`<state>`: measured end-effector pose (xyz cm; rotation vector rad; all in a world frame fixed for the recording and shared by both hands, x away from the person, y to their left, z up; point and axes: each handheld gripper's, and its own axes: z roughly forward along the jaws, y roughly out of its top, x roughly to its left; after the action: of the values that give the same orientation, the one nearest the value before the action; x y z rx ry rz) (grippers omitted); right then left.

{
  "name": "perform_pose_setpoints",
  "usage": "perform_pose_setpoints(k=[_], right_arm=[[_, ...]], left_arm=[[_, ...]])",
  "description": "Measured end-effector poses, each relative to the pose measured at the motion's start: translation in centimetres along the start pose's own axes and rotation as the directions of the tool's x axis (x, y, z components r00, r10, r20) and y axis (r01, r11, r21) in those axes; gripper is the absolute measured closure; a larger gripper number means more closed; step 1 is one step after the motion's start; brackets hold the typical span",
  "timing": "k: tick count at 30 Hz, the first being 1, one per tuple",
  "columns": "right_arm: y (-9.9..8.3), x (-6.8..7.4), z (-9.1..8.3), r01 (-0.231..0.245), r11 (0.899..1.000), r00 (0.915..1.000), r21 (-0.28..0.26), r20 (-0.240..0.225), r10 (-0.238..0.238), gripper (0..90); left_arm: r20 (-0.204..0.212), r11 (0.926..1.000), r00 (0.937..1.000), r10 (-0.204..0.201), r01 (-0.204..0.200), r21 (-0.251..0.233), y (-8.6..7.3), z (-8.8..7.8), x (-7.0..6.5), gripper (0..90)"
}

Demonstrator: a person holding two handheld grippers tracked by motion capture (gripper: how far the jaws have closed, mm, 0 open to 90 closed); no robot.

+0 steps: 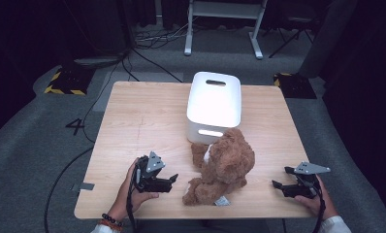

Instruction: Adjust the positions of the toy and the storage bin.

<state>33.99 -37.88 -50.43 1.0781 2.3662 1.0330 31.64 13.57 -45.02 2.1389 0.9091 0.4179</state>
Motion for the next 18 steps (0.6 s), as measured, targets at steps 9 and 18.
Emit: perform_pose_setpoints(k=[9, 18], right_arm=[[0.0, 0.0, 0.0, 0.0, 1.0, 1.0, 0.0, 0.0, 0.0, 16.1], [0.0, 0.0, 0.0, 0.0, 1.0, 1.0, 0.0, -0.001, 0.0, 16.1]], left_arm=[[0.03, 1.0, 0.9995, 0.005, -0.005, 0.001, 1.2, 0.1, -1.5, 16.2], [0.066, 0.9999, 0.9977, 0.015, -0.015, -0.008, 2.0, 0.2, -2.8, 16.2]])
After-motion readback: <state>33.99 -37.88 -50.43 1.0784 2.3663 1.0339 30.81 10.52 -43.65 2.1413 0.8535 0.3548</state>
